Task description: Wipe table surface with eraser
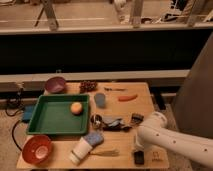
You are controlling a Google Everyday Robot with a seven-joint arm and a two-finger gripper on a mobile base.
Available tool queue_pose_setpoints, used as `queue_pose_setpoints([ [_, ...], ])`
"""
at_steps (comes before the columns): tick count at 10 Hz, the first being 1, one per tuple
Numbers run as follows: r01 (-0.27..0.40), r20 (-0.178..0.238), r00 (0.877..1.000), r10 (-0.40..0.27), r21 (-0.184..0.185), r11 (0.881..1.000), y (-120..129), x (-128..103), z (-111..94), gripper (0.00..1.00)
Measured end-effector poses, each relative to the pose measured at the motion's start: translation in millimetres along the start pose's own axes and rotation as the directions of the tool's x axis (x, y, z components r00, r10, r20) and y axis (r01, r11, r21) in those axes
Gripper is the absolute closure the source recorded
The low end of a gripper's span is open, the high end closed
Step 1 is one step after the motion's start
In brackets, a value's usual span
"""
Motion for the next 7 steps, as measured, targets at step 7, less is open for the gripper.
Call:
queue_pose_setpoints([
  [7,-0.156,-0.081,0.984,0.156,0.004,0.988,73.4,28.6,-9.8,0.92],
])
